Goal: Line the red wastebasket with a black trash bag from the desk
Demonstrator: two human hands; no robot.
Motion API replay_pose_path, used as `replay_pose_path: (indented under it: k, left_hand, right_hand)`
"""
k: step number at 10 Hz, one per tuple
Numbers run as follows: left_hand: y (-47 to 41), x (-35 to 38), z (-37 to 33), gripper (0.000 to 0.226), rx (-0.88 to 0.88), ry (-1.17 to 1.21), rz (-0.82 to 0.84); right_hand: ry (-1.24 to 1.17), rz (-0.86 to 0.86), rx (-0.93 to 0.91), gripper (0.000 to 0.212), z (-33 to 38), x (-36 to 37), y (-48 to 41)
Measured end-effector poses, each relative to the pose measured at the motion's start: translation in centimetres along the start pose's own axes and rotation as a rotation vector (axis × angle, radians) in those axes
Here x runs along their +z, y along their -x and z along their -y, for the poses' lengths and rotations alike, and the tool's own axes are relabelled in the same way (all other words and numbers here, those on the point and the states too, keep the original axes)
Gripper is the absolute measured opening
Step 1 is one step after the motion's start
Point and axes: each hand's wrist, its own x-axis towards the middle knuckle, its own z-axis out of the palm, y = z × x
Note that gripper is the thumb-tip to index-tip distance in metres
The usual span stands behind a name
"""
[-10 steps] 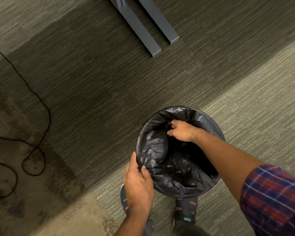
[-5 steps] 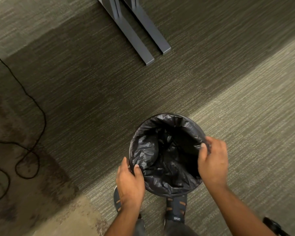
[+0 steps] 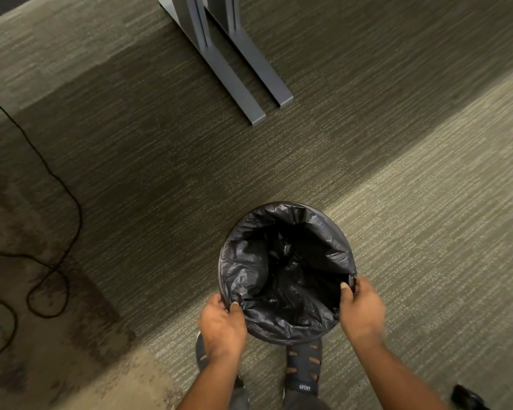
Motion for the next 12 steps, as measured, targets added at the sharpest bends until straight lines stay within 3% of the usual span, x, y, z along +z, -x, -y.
replay_pose_path:
  k: [4, 6, 9, 10, 11, 12]
  left_hand:
    - [-8.0, -4.8, -6.5, 0.019, -0.065, 0.35, -0.017]
    - [-10.7, -6.2, -11.1, 0.019, -0.023, 0.471, 0.057]
    - [-13.4, -8.1, -12.0, 0.023, 0.014, 0.524, 0.154]
    - [-13.8, -7.9, -11.1, 0.012, -0.009, 0.513, 0.139]
    - [-13.6, -7.8, -11.0, 0.015, 0.024, 0.42, 0.059]
    - [-11.2, -8.6, -11.8, 0.036, 0.071, 0.108, -0.093]
  right_hand:
    - [-0.188, 0.114, -0.194, 0.017, 12.4, 1.6, -4.0]
    - [-0.21, 0.198, -0.238, 0.038, 19.9, 2.6, -7.1]
    - [-0.252, 0.414, -0.194, 0.043, 22.7, 3.8, -9.1]
    - [-0.263, 0.474, -0.178, 0.044, 22.5, 3.5, -8.9]
    - [-0.206, 0.478, -0.209, 0.045, 22.4, 3.4, -8.4]
    - [0.025, 0.373, -0.296, 0.056, 22.1, 2.4, -6.5]
